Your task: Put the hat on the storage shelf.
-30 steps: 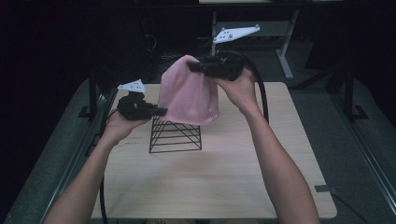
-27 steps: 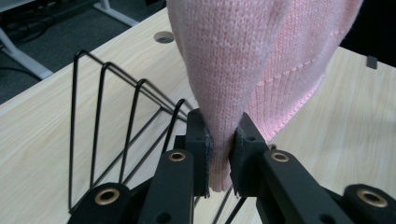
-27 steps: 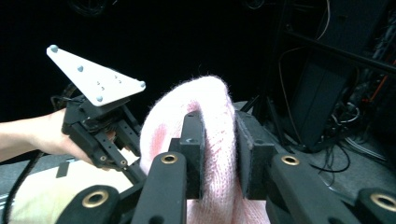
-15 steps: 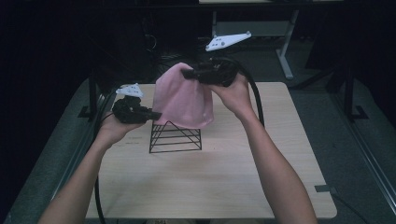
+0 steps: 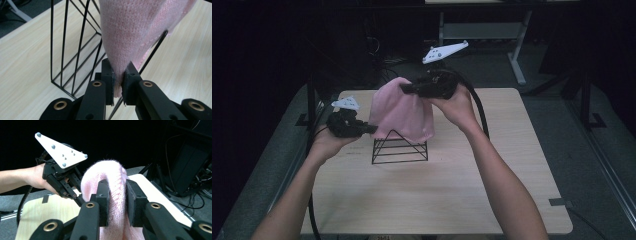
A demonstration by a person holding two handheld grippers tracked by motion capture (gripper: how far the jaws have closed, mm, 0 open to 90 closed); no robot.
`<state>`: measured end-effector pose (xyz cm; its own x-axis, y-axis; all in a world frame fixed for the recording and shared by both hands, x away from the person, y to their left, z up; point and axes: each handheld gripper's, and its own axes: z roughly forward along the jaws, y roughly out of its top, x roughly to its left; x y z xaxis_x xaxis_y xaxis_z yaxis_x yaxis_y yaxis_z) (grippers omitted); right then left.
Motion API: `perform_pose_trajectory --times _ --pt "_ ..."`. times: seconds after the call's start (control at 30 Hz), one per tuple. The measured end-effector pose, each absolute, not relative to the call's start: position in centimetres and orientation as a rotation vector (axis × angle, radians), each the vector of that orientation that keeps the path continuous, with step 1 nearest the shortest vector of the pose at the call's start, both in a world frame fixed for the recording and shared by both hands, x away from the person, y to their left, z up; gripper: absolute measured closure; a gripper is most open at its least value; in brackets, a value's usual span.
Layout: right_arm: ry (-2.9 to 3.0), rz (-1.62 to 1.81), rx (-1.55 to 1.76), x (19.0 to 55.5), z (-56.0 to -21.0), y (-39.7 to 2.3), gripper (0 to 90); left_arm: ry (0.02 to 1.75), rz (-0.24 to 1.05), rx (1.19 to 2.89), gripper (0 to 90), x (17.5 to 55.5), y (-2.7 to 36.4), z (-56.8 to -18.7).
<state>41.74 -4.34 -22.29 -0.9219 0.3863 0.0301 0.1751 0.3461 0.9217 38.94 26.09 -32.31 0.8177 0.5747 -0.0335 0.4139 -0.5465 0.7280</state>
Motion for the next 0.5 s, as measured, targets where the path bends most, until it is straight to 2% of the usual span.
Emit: perform_pose_trajectory --times 0.5 --pt "2.495 1.561 0.481 41.7 -23.6 -3.0 73.3 0.76 0.252 2.266 81.6 38.7 26.8 -34.1"
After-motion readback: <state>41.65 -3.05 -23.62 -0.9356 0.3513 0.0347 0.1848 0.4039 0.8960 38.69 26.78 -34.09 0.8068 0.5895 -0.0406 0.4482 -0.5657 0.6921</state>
